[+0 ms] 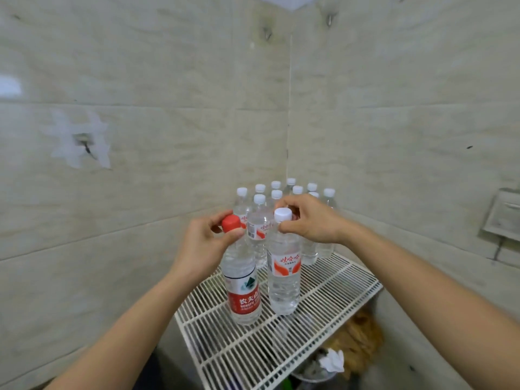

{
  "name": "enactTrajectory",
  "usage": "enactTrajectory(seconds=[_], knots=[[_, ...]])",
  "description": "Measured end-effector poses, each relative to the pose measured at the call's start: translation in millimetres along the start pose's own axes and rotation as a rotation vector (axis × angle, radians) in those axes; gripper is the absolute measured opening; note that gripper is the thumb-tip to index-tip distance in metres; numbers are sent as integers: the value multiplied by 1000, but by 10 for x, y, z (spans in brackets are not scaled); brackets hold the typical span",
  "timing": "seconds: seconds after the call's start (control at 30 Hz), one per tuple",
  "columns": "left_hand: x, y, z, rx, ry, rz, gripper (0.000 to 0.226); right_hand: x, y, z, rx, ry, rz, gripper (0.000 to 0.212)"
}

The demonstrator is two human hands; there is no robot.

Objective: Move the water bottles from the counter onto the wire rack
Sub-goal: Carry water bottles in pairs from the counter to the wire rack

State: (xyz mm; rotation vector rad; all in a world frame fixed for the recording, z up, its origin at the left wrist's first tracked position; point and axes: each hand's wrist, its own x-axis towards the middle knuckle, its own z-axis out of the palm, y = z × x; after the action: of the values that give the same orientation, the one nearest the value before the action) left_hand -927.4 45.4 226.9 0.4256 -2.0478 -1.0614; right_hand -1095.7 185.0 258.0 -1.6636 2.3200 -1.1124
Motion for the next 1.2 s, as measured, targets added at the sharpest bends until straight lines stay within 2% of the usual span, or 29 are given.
enactTrajectory(seconds=[0.17,0.27,0.57,0.8,1.03,1.2], knots=[[351,-86,452,42,14,-73,47,324,568,-235,-27,-80,-22,12],[526,-101,689,50,6,-94,44,534,842,-335,-36,-139,-57,20],[911,-199,1122,135,43,-122,42,961,1369,-460,-122,-238,-114,11],[1093,-317,1333,166,69,-134,42,1150,1560,-436,-152,-255,-135,13],[1178,-440,1425,188,66,-137,43,1246,1635,-405,-137,-240,-144,7],[1217,-453,1416,185,33,-145,43,1306,1620,-349,-158,-229,-132,15]])
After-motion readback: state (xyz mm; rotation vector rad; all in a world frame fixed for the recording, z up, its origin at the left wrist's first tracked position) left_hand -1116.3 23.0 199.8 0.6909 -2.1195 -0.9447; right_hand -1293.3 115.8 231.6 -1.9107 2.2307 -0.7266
